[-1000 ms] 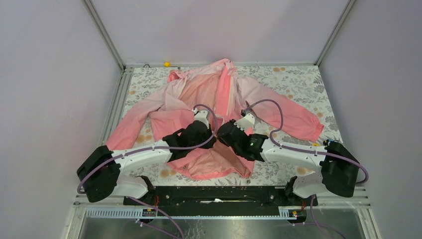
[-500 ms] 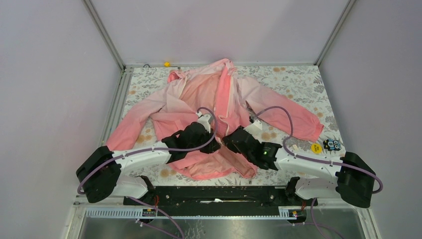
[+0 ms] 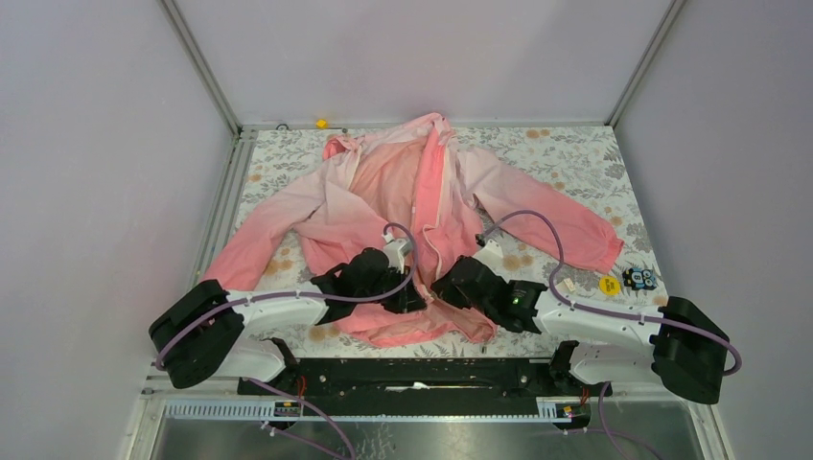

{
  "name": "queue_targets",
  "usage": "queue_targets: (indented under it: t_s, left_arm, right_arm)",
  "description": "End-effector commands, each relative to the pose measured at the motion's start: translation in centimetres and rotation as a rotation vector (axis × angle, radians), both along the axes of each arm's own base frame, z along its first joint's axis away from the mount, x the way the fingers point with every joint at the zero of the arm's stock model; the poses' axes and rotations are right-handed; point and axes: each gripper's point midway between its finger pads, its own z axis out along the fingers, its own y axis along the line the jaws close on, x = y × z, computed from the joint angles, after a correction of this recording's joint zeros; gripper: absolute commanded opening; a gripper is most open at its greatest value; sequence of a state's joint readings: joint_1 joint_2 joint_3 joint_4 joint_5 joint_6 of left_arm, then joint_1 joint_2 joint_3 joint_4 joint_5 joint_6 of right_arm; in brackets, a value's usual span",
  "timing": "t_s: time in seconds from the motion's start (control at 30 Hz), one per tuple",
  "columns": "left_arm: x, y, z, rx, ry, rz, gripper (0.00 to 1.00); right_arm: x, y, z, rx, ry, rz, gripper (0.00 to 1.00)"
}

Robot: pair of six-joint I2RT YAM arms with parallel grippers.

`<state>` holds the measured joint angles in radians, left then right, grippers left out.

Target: Zip up the jacket

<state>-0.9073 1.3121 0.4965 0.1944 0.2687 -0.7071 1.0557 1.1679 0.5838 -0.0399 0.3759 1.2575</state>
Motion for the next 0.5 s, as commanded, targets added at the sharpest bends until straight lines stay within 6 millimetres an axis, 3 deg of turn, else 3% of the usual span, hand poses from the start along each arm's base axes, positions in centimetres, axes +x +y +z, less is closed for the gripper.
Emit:
queue_targets:
  t_s: [0.0,0.2,0.37,0.47]
  left_arm:
    - [-2.1,0.0,-1.4,-0.016,0.079,-0.073,0.00]
    - [-2.5,-0.2,-2.2,-0.023,0.103,-0.083,0.00]
    - [-2.6,0.0,-2.2,-0.032,0.097,-0.080,0.00]
    - [-2.8,0.1,-2.0,-0.048,0.100,-0.086,0.00]
  right_arm:
    - [0.3,1.1,1.4,-0.010,-0.104,0.111,0.05]
    - [-0.7,1.4,1.3,-0.070,-0.166,0.272,0.07]
    - [-1.8,1.6,1.4,-0.122,-0.219,0.419,0.20]
    - [-2.6,1.6,1.6,-0.140,-0.253,0.531,0.36]
